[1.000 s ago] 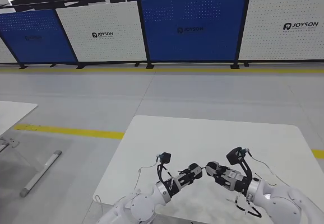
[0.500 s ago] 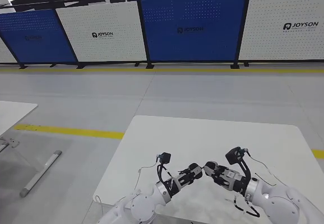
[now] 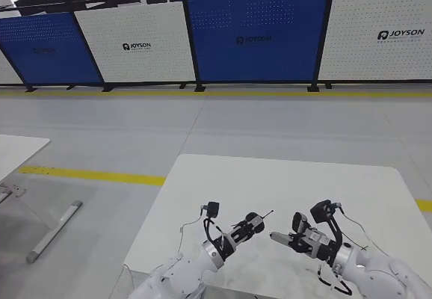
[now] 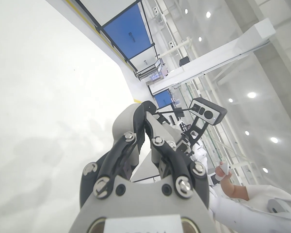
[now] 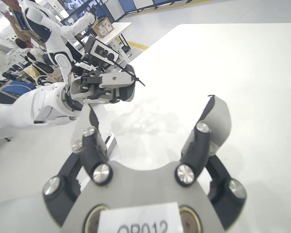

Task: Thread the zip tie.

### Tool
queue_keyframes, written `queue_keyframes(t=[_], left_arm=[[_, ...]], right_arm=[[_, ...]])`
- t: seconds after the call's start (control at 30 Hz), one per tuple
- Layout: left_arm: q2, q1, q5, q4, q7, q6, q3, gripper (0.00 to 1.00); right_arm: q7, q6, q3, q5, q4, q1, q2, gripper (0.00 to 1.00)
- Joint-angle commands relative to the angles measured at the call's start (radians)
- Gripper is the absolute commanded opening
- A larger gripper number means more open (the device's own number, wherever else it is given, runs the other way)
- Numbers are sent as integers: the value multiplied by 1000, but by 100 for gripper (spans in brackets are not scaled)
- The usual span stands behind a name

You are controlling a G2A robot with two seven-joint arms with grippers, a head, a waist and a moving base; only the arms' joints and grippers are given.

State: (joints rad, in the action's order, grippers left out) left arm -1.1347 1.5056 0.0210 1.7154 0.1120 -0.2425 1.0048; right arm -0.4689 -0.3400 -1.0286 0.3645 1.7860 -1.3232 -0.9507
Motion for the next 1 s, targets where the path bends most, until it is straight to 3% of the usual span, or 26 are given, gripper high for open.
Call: queue_keyframes(t=[0.0,0.07,0.1,0.17,0.97], left_arm=[[3,8,-31,10,12,0,3,0],[3,11,-53,18,8,7,0,0],[2,11,-61,20,8,12,-4,0],[1,10,-68,21,7,15,-8,0],[-6,1,-100,8,18,6,-26,0]], right_arm=[[-7,0,-2,-14,12,0,2,100],[-7,0,-2,-14,12,0,2,100],[-7,0,-2,-14,12,0,2,73],[-7,0,-2,-14,12,0,2,0],[-22,10,-4,6,0,6,-19,0]])
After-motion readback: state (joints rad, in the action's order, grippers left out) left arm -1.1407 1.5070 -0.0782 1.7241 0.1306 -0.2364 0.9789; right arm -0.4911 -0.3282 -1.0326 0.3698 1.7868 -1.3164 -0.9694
